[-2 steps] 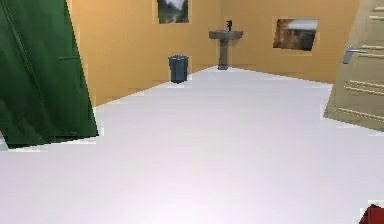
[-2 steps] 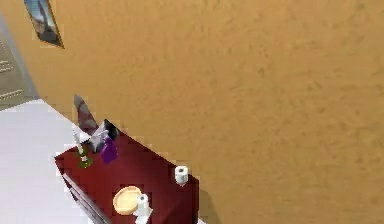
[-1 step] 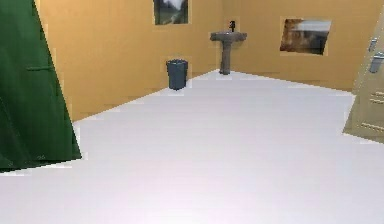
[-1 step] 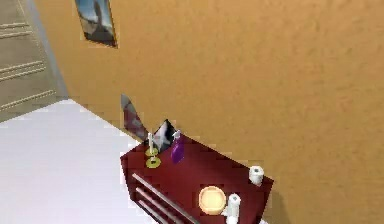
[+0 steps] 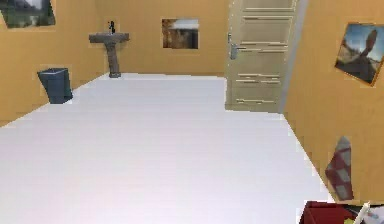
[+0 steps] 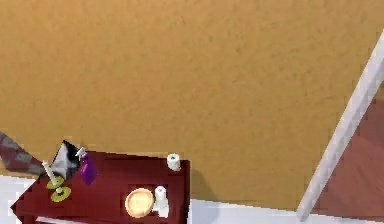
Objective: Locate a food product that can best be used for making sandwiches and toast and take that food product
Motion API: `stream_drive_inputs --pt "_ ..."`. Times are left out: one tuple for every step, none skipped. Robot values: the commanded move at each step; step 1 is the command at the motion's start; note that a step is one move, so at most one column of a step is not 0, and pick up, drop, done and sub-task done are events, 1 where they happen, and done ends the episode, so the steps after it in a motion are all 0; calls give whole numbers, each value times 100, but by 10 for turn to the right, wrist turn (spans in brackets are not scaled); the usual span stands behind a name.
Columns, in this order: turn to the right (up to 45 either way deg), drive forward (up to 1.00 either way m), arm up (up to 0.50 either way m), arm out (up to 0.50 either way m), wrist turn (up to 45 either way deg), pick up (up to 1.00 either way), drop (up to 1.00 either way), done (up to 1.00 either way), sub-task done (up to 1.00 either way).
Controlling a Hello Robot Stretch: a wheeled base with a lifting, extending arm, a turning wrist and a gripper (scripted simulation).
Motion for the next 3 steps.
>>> stream_drive_inputs --pt "0 100 0 0 0 0 0 0 0" --pt "0 100 0 0 0 0 0 0 0" --pt "0 95 0 0 0 0 0 0 0"
